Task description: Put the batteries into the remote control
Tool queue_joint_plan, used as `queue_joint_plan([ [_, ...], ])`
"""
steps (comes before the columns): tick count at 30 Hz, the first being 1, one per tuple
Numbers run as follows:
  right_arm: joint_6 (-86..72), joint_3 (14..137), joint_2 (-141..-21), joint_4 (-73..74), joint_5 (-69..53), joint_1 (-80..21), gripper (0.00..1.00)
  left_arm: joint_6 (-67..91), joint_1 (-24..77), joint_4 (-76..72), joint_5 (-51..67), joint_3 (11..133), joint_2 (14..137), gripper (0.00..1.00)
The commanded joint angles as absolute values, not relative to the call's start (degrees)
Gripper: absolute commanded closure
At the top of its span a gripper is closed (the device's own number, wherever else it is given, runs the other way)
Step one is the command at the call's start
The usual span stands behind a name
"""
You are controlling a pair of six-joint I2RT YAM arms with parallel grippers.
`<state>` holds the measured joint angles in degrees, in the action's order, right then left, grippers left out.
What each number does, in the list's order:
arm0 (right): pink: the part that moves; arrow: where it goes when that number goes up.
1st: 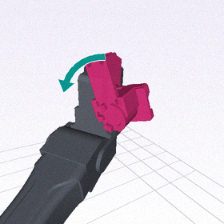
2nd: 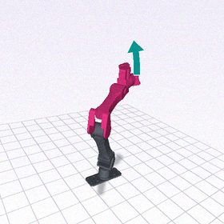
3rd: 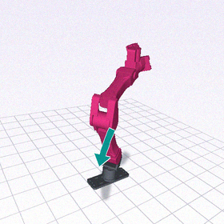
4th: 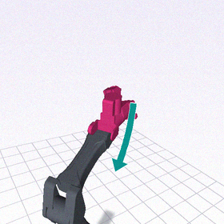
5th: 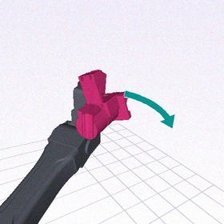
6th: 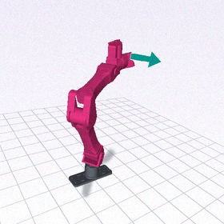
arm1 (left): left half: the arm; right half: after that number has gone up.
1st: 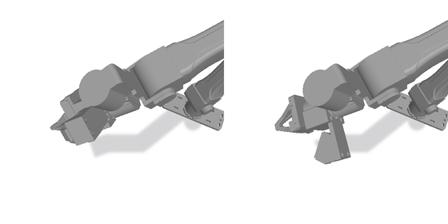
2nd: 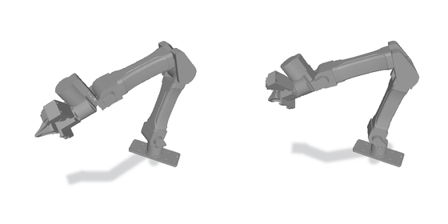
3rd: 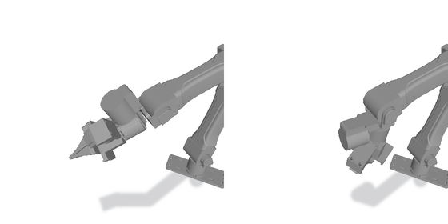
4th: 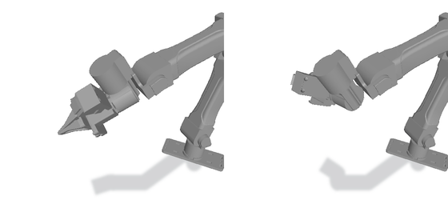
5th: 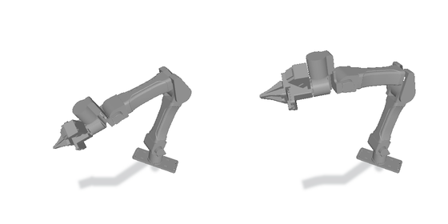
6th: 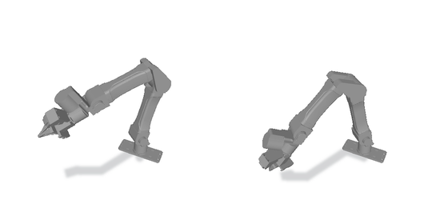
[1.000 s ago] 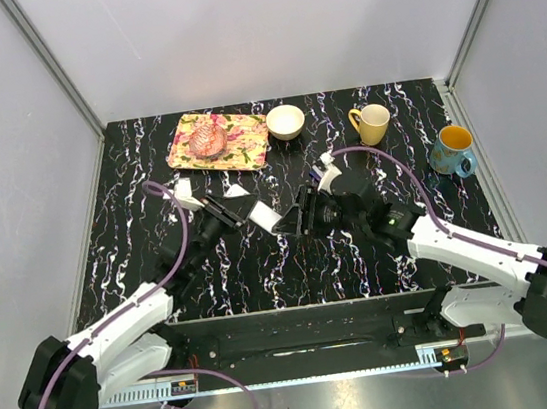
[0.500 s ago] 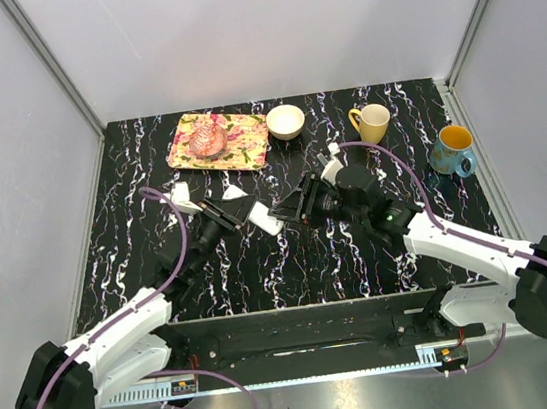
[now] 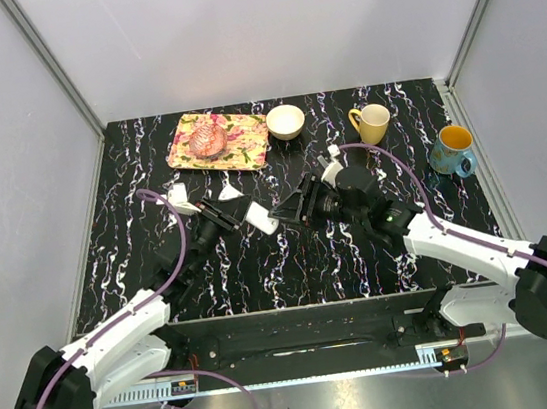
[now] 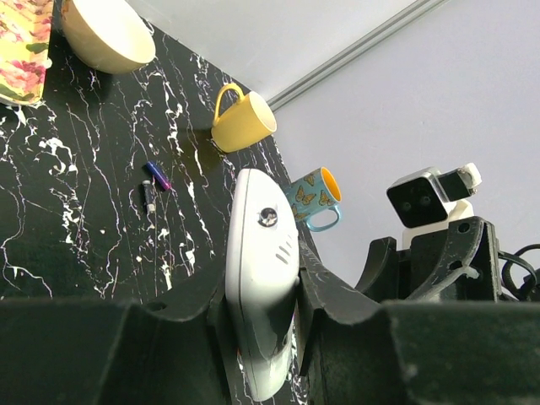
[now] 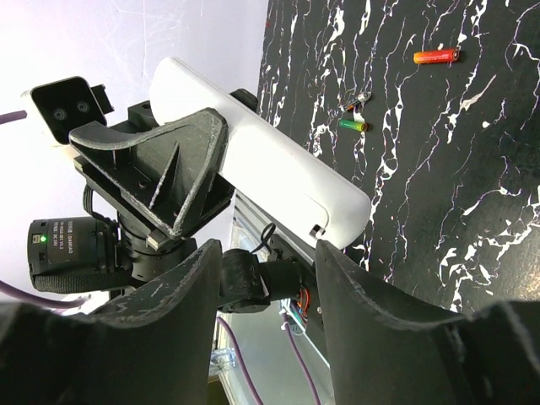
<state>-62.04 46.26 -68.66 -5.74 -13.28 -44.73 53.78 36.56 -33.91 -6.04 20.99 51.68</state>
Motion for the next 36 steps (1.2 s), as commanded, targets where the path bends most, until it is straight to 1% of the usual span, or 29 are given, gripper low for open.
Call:
queue_joint_plan([
  [1,-62.2,47.0,-69.4,-6.2,-14.9,-44.4,0.45,52.5,36.9,-36.5,-6.9,23.6,50.6,1.00],
  [8,-62.9,48.1,-72.2,-6.4,-17.3,-44.4,0.46,52.4,37.2,-37.5,-7.3,23.0,50.3,1.00],
  [36,-64.2,49.5,-74.4,-10.1,-17.7,-44.4,0.47,50.9,38.8,-39.5,-6.0,22.2,51.2,1.00],
])
